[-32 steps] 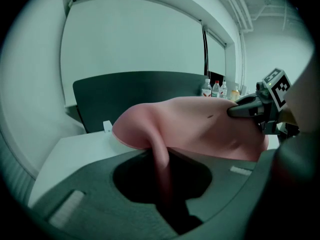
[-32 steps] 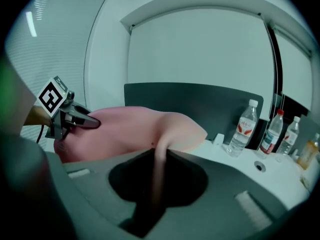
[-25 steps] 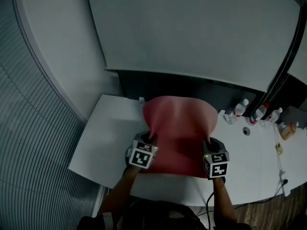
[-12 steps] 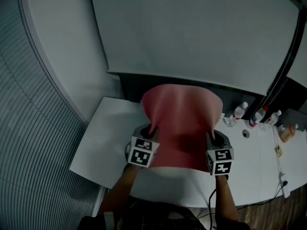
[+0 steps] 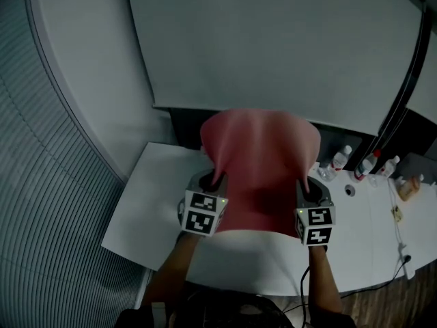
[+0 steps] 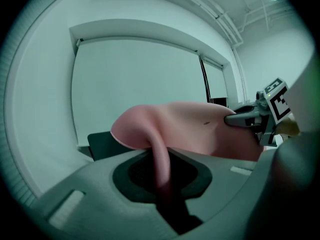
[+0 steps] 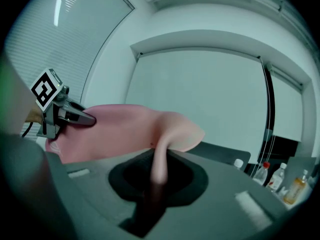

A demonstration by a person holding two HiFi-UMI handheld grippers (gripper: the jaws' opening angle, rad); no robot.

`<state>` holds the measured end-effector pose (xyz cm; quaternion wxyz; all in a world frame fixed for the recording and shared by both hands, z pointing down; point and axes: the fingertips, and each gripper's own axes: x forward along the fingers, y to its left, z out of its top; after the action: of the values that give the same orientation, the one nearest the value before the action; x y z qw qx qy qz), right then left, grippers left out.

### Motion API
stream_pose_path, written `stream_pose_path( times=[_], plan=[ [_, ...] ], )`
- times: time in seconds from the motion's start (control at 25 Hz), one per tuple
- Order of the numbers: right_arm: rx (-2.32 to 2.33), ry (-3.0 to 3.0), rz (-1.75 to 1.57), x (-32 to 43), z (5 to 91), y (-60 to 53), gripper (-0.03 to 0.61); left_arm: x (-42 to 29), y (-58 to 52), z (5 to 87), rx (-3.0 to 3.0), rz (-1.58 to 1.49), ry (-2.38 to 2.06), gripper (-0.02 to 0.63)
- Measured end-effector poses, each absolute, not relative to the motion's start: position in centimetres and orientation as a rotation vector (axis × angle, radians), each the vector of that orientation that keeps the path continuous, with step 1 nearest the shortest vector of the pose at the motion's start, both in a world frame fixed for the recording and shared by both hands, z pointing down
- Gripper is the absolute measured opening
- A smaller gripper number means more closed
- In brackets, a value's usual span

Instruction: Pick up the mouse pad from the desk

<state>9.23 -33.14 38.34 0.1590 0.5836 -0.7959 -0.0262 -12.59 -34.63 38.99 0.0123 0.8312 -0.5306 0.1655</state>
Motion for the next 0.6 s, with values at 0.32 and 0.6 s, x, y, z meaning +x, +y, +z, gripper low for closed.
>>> stream_pose_path(
  times=[0.32, 0.6],
  plan=[
    [1.735, -2.277, -0.155, 9.6, 34.9, -33.5, 0.055, -12.1, -35.4, 35.3, 2.640, 0.450, -1.689, 0.058],
    [1.793, -2.274, -0.226, 10.3, 32.5, -33.8, 0.055, -11.4, -35.8, 32.5, 2.685, 0.384, -1.715, 0.058]
  ],
)
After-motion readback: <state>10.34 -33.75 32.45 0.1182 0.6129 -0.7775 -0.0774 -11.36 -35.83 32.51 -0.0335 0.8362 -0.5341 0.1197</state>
